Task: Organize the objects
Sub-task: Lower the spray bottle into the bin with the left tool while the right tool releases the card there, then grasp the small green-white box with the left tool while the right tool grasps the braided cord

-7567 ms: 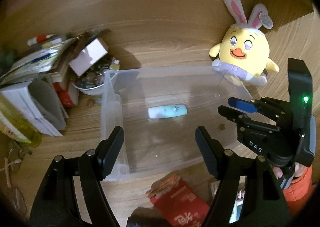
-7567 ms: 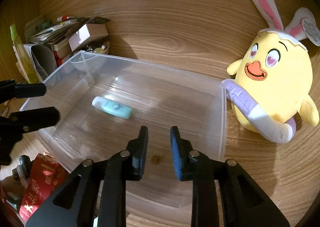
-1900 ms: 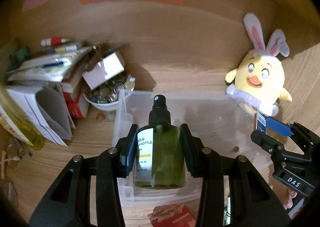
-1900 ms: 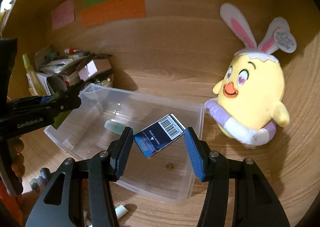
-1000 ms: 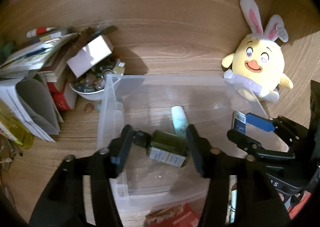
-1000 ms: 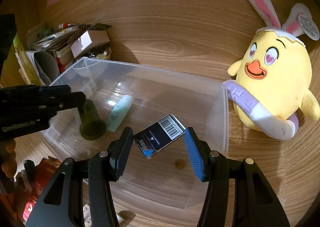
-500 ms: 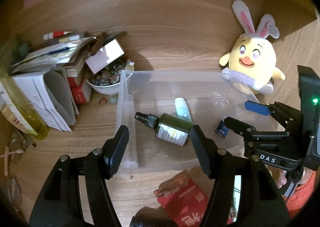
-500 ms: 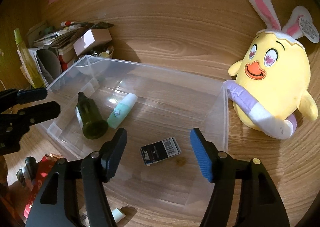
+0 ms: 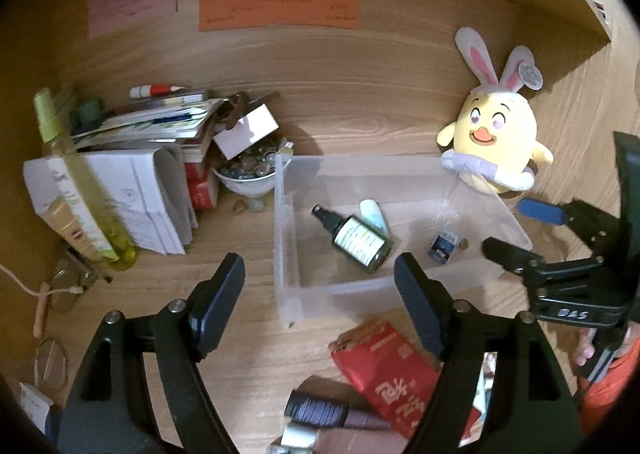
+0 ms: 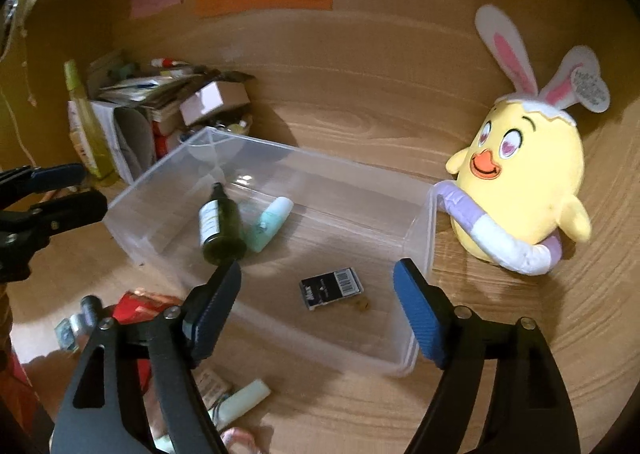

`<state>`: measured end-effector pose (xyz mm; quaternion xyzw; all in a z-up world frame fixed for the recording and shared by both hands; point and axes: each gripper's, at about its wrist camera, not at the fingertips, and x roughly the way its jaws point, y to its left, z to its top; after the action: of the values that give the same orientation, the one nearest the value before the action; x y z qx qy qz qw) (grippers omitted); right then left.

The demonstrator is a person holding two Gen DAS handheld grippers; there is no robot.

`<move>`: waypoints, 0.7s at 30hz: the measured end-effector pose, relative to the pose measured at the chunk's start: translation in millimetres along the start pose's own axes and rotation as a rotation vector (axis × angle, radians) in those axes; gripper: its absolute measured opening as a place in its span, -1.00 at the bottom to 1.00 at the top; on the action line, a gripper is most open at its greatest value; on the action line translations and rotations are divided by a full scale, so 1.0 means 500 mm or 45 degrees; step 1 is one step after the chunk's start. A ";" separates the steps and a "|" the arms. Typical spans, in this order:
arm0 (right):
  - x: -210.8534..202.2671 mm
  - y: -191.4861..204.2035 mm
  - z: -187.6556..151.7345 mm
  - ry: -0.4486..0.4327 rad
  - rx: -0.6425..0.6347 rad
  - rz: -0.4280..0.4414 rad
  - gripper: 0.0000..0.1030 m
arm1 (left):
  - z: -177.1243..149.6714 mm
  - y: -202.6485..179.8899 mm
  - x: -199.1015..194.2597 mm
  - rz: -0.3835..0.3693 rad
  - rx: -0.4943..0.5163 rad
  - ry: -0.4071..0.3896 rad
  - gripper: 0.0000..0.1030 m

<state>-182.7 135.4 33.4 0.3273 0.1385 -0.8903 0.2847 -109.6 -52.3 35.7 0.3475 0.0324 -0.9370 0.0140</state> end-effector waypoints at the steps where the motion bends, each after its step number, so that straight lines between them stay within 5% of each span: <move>1: -0.010 0.003 -0.004 -0.010 -0.004 -0.003 0.58 | -0.007 0.002 -0.005 0.002 0.000 0.002 0.50; 21: -0.062 0.013 -0.156 0.127 0.046 0.032 0.59 | -0.180 0.049 -0.020 0.028 -0.100 0.160 0.53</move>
<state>-120.6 176.8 -4.8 0.3780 0.1323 -0.8716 0.2827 -42.2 -70.3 -27.3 0.4052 0.0662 -0.9111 0.0360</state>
